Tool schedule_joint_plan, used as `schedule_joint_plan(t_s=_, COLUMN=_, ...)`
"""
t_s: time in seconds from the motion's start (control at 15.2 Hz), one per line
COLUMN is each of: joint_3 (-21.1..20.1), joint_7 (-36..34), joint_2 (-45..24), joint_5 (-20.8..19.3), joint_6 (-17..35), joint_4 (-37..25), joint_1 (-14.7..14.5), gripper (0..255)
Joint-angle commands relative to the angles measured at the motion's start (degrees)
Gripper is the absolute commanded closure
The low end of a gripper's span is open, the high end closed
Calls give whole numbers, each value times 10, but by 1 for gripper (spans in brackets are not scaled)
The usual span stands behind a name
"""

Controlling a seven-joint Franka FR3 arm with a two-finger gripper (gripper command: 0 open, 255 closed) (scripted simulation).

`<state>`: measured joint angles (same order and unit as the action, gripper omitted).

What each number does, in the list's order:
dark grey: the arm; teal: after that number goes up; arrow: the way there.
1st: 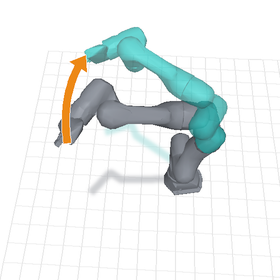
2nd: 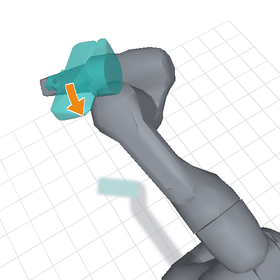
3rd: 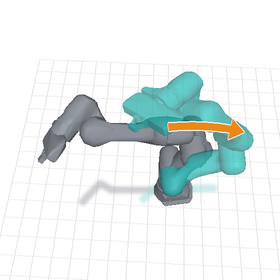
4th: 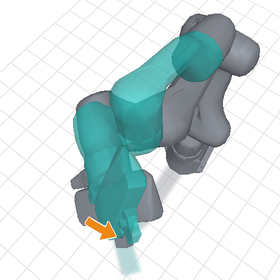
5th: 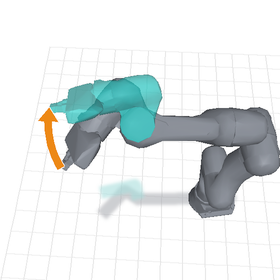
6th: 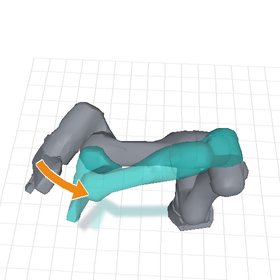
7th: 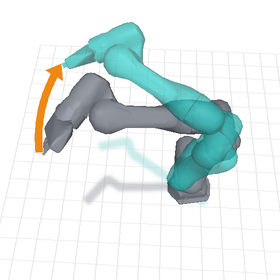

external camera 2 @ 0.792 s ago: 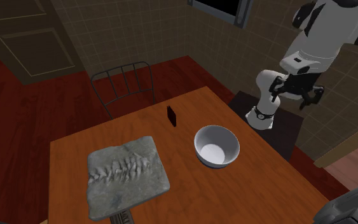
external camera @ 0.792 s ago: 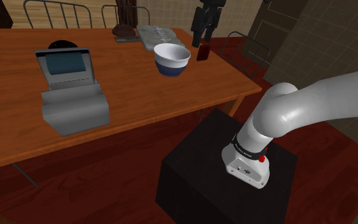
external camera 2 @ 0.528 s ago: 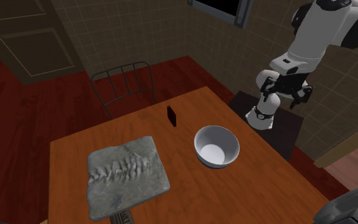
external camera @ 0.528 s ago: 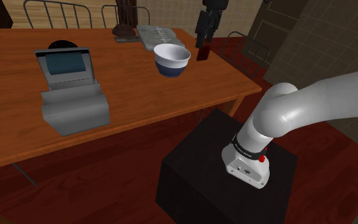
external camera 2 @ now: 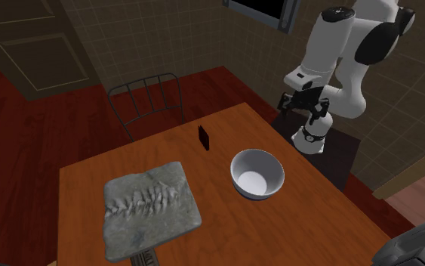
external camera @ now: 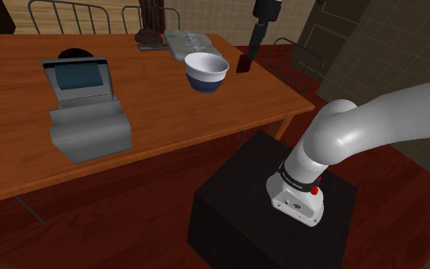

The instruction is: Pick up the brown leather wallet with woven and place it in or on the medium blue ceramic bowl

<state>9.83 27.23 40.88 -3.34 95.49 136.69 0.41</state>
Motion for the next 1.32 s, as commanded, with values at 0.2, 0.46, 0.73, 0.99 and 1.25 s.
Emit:
schedule_joint_plan(t_s=0.2, joint_3=72, joint_7=121, joint_2=-53, joint_5=-37, joint_6=49, joint_4=-15, joint_1=-2, gripper=0)
schedule_joint_plan(t_s=0.46, joint_3=129, joint_7=216, joint_2=-113, joint_5=-50, joint_6=89, joint_4=-44, joint_1=-10, gripper=0)
schedule_joint_plan(t_s=0.73, joint_3=184, joint_7=316, joint_2=-187, joint_5=-42, joint_6=127, joint_4=-88, joint_1=-24, gripper=0)
schedule_joint_plan(t_s=0.99, joint_3=237, joint_7=423, joint_2=-275, joint_5=-9, joint_6=157, joint_4=-147, joint_1=-40, gripper=0)
schedule_joint_plan(t_s=1.25, joint_3=279, joint_7=541, joint_2=-378, joint_5=54, joint_6=173, joint_4=-221, joint_1=-47, gripper=0)
